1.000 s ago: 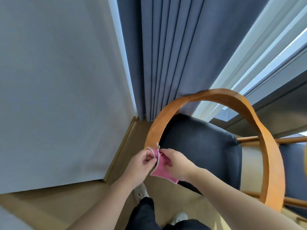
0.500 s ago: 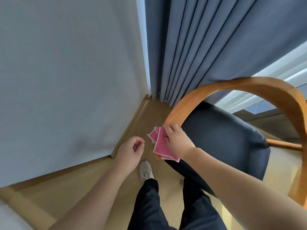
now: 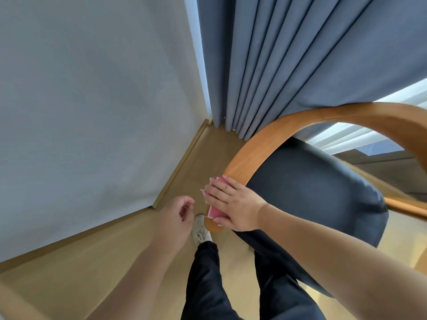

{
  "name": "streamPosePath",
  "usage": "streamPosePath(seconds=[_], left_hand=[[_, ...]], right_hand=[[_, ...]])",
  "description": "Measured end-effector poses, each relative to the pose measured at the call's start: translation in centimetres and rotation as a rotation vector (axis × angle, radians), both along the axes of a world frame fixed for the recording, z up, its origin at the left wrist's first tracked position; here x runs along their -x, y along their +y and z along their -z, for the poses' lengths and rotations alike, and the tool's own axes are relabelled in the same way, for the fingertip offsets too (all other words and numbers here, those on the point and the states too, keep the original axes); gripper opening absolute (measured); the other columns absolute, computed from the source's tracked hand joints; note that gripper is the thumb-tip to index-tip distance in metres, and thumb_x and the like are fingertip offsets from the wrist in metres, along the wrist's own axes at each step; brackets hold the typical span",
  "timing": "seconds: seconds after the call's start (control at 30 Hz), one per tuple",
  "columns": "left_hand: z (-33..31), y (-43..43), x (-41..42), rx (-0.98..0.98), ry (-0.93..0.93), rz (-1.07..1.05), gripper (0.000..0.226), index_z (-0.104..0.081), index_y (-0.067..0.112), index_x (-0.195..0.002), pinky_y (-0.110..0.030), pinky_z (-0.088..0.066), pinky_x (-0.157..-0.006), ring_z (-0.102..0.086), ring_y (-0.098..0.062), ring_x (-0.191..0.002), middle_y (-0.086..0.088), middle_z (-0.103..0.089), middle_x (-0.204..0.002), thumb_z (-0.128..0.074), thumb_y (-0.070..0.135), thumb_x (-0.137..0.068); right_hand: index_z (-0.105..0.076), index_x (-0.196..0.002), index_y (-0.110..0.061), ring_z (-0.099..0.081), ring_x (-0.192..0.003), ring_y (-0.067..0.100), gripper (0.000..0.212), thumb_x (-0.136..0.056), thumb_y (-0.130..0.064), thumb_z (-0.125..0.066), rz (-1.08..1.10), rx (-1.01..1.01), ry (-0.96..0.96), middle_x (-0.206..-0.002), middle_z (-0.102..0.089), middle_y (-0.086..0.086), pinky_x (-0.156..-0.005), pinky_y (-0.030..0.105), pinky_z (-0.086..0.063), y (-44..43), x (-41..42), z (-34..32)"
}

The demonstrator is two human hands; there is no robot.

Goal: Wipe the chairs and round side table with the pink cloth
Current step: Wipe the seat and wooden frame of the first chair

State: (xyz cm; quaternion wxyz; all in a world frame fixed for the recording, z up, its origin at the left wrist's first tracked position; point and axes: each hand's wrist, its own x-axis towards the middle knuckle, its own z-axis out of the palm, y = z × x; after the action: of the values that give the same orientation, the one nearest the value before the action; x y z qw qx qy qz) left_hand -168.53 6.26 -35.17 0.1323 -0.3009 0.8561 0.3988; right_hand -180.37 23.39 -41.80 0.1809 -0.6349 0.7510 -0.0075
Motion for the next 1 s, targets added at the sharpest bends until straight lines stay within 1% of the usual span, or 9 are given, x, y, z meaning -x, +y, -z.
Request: streamPosePath(seconds=[0.17,0.27,0.37,0.47,0.6,0.67,0.8,0.87,1.0], left_hand=[[0.3,0.5,1.0,0.024,-0.014,0.054,0.017,-0.062,0.021,-0.105,-0.009,-0.042,-0.068,-0.058,0.002,-0.081,0.012,-0.062,-0.093,-0.057,0.012,-0.092],[0.3,0.7,1.5,0.065,0.0,0.102,0.018,-0.062,0.019,-0.107,-0.013,-0.046,-0.07,-0.058,0.001,-0.081,0.01,-0.061,-0.094,-0.057,0.011,-0.091],[0.3,1.5,2.3,0.121,0.019,0.174,0.022,-0.062,0.019,-0.111,-0.02,-0.049,-0.073,-0.058,-0.002,-0.086,0.01,-0.06,-0.099,-0.057,0.013,-0.09],[0.4,2.4,3.5,0.192,0.016,0.276,0.027,-0.061,0.02,-0.118,-0.017,-0.044,-0.077,-0.055,-0.003,-0.095,0.01,-0.059,-0.112,-0.056,0.022,-0.092],[0.4,3.6,5.5,0.237,-0.019,0.376,0.04,-0.05,0.024,-0.133,-0.022,-0.048,-0.088,-0.052,-0.006,-0.112,0.012,-0.048,-0.133,-0.052,0.035,-0.094],[0.4,4.4,6.5,0.261,-0.047,0.443,0.049,-0.039,0.026,-0.141,-0.025,-0.044,-0.096,-0.045,-0.007,-0.124,0.012,-0.038,-0.144,-0.048,0.04,-0.095],[0.7,6.3,9.0,0.287,-0.098,0.606,0.067,-0.009,0.027,-0.151,-0.027,-0.027,-0.11,-0.01,-0.008,-0.144,0.013,-0.005,-0.158,-0.044,0.043,-0.097],[0.9,7.1,10.1,0.28,-0.104,0.642,0.069,-0.003,0.026,-0.152,-0.028,-0.021,-0.113,-0.001,-0.007,-0.145,0.011,0.002,-0.159,-0.043,0.041,-0.097],[1.2,7.8,11.8,0.318,-0.101,0.674,0.067,-0.001,0.025,-0.152,-0.026,-0.015,-0.113,0.002,-0.009,-0.145,0.009,0.005,-0.159,-0.04,0.039,-0.099]], right_hand=[[-0.044,-0.144,-0.011,-0.028,-0.144,0.033,0.07,-0.097,-0.059,-0.024,-0.001,0.057,0.007,-0.147,-0.046,0.01,-0.119,0.047,-0.001,0.0,1.9,0.3],[-0.05,-0.139,-0.011,-0.037,-0.139,0.034,0.068,-0.096,-0.057,-0.024,0.054,0.104,0.059,-0.141,-0.052,0.011,-0.118,0.048,-0.008,0.2,4.0,0.6],[-0.052,-0.137,-0.011,-0.04,-0.137,0.034,0.065,-0.096,-0.056,-0.027,0.109,0.106,0.111,-0.138,-0.054,0.011,-0.118,0.047,-0.009,0.7,5.9,0.7],[-0.052,-0.135,-0.011,-0.041,-0.134,0.035,0.063,-0.096,-0.054,-0.028,0.162,0.114,0.138,-0.136,-0.055,0.011,-0.118,0.048,-0.013,1.2,7.7,0.7],[-0.051,-0.136,-0.011,-0.041,-0.134,0.035,0.062,-0.097,-0.052,-0.024,0.26,0.101,0.155,-0.136,-0.054,0.011,-0.118,0.05,-0.021,2.1,10.2,0.5],[-0.052,-0.135,-0.011,-0.042,-0.134,0.034,0.06,-0.098,-0.051,-0.026,0.3,0.101,0.167,-0.136,-0.055,0.011,-0.118,0.049,-0.021,2.5,11.2,0.4],[-0.052,-0.134,-0.011,-0.042,-0.133,0.034,0.056,-0.098,-0.048,-0.03,0.36,0.126,0.176,-0.134,-0.055,0.011,-0.118,0.048,-0.021,3.4,12.7,0.6],[-0.052,-0.134,-0.012,-0.042,-0.133,0.033,0.055,-0.098,-0.048,-0.029,0.385,0.13,0.165,-0.134,-0.054,0.01,-0.118,0.048,-0.022,3.8,13.3,0.7],[-0.052,-0.134,-0.014,-0.041,-0.134,0.032,0.054,-0.099,-0.049,-0.029,0.441,0.143,0.17,-0.135,-0.054,0.01,-0.118,0.048,-0.021,4.6,14.4,0.7]])
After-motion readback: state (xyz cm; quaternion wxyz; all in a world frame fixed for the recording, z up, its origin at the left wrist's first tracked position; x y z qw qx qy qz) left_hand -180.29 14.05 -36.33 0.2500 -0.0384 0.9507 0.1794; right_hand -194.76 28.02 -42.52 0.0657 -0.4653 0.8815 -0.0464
